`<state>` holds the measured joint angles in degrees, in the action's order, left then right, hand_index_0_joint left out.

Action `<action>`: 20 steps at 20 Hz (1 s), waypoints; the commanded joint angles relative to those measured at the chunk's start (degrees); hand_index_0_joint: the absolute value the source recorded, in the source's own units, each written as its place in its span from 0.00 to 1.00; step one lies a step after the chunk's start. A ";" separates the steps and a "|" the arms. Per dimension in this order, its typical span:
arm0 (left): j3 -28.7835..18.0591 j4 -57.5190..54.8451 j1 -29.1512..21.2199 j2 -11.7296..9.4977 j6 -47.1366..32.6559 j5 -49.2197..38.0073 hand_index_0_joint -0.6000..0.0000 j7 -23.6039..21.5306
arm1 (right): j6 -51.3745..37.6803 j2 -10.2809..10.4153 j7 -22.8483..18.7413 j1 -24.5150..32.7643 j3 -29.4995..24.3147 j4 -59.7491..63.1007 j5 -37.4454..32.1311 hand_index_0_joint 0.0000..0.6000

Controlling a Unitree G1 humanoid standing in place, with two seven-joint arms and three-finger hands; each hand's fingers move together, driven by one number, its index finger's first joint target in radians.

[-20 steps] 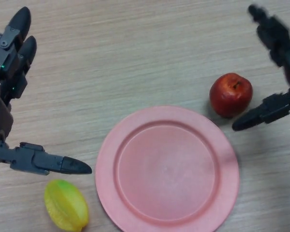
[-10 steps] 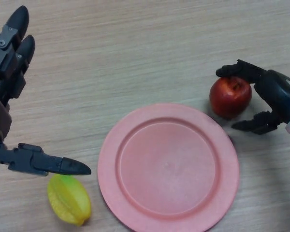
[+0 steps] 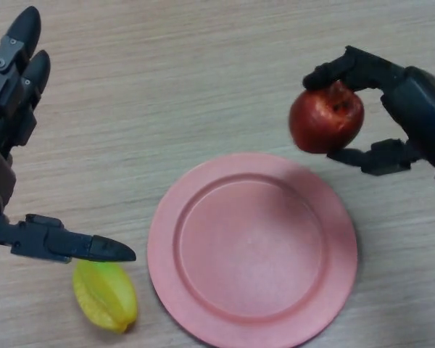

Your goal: Pick up the red apple and place it on the plate

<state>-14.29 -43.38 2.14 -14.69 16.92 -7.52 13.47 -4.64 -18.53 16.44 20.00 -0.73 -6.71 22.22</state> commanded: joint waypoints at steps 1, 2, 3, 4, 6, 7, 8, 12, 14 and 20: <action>-3.67 -2.45 -1.24 -1.38 -7.64 0.05 1.00 -1.27 | 0.88 2.21 1.17 -2.24 0.96 -10.91 -4.07 1.00; -3.64 -2.55 -1.34 -1.44 -7.30 -0.03 1.00 -1.21 | 1.31 3.00 1.88 -3.58 2.08 -12.17 -3.43 1.00; -3.84 -2.78 -1.89 -1.81 -6.22 -0.40 1.00 -1.03 | 1.03 4.48 2.66 -6.50 4.59 -13.63 -1.05 1.00; -3.89 -2.65 -2.13 -1.90 -5.99 -0.56 1.00 -1.09 | 1.25 5.24 2.85 -7.68 5.22 -14.06 -0.71 1.00; -3.66 -2.17 -2.96 -2.13 -5.89 -0.93 1.00 -1.88 | -0.35 6.49 1.94 -10.16 7.26 -13.34 1.49 1.00; -3.06 -2.04 -3.06 -2.05 -6.12 -0.65 1.00 -2.54 | -4.39 6.52 0.76 -10.83 7.85 -10.86 3.98 1.00; -2.60 -2.06 -2.94 -1.91 -6.31 -0.25 1.00 -2.77 | -6.08 6.55 0.36 -10.77 7.82 -9.49 4.97 1.00; -1.90 -2.93 -2.52 -1.67 -4.83 0.25 1.00 -2.38 | -10.21 6.99 -1.23 -10.95 7.98 -3.91 9.21 1.00; -2.39 -3.52 -2.67 -1.87 -4.28 -0.12 1.00 -1.77 | -6.55 7.37 -1.28 -10.69 8.50 -4.96 8.85 0.92; -4.76 -4.72 -4.25 -3.53 -1.75 -0.66 1.00 -0.45 | 6.26 7.64 4.34 -10.71 10.08 -15.94 1.88 0.00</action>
<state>-14.21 -45.04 -0.64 -15.91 19.81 -7.59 13.23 6.04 -11.11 21.89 7.56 10.27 -20.45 25.56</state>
